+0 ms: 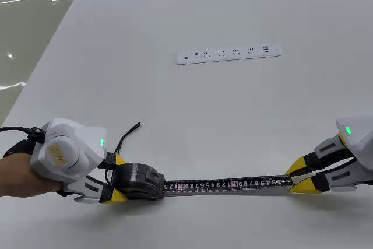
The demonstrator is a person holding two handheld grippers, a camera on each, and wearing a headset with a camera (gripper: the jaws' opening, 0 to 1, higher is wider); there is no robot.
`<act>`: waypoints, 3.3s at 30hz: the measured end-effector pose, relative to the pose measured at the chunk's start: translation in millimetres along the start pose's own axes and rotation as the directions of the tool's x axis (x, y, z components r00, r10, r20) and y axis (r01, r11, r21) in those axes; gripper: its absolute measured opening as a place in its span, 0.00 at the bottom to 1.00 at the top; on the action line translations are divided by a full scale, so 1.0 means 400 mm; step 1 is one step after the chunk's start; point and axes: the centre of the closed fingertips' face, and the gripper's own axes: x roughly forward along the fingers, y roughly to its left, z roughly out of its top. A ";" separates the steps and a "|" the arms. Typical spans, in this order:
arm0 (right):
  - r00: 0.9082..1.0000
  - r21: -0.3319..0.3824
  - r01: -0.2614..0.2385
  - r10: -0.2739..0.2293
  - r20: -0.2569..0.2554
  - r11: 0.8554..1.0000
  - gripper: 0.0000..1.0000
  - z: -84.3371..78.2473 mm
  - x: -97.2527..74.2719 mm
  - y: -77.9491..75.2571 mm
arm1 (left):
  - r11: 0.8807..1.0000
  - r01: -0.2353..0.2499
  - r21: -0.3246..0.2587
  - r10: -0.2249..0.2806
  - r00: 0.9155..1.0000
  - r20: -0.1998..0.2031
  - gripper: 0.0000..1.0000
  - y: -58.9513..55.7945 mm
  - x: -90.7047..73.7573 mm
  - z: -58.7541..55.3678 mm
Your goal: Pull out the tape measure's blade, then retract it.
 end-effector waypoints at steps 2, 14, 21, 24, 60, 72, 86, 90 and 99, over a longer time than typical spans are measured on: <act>1.000 -0.004 0.007 -0.007 -0.004 1.000 0.10 0.000 0.000 -0.004 | 1.000 -0.001 -0.003 0.001 1.000 0.001 0.26 0.001 0.000 0.000; 0.999 -0.010 0.011 -0.012 -0.032 1.000 0.11 -0.005 0.009 -0.017 | 1.000 0.000 -0.017 -0.001 1.000 -0.011 0.26 0.006 0.001 -0.003; 0.999 -0.014 0.008 -0.009 -0.051 1.000 0.12 -0.015 0.016 -0.018 | 1.000 0.006 -0.009 -0.006 0.999 -0.033 0.27 0.006 0.002 -0.005; 0.997 -0.003 0.019 -0.019 -0.069 1.000 0.13 -0.019 0.021 -0.020 | 1.000 0.016 0.001 -0.016 0.999 -0.047 0.27 0.008 0.001 -0.006; 0.968 0.151 0.231 -0.211 -0.137 0.961 0.42 -0.017 -0.035 -0.029 | 0.986 -0.062 -0.155 0.059 0.998 -0.027 0.57 -0.042 -0.031 -0.050; 0.942 0.274 0.329 -0.296 -0.158 0.903 0.58 -0.011 -0.061 0.012 | 0.951 -0.114 -0.289 0.134 0.990 0.051 0.71 -0.075 -0.054 -0.044; 0.912 0.314 0.410 -0.384 -0.144 0.856 0.71 0.031 -0.090 0.042 | 0.895 -0.162 -0.416 0.230 0.966 0.119 0.83 -0.114 -0.089 -0.018; 0.903 0.326 0.429 -0.406 -0.140 0.842 0.74 0.044 -0.099 0.055 | 0.879 -0.180 -0.442 0.261 0.956 0.131 0.86 -0.124 -0.098 -0.008; 0.879 0.339 0.474 -0.457 -0.134 0.813 0.80 0.069 -0.119 0.080 | 0.838 -0.224 -0.498 0.341 0.927 0.158 0.94 -0.139 -0.122 0.011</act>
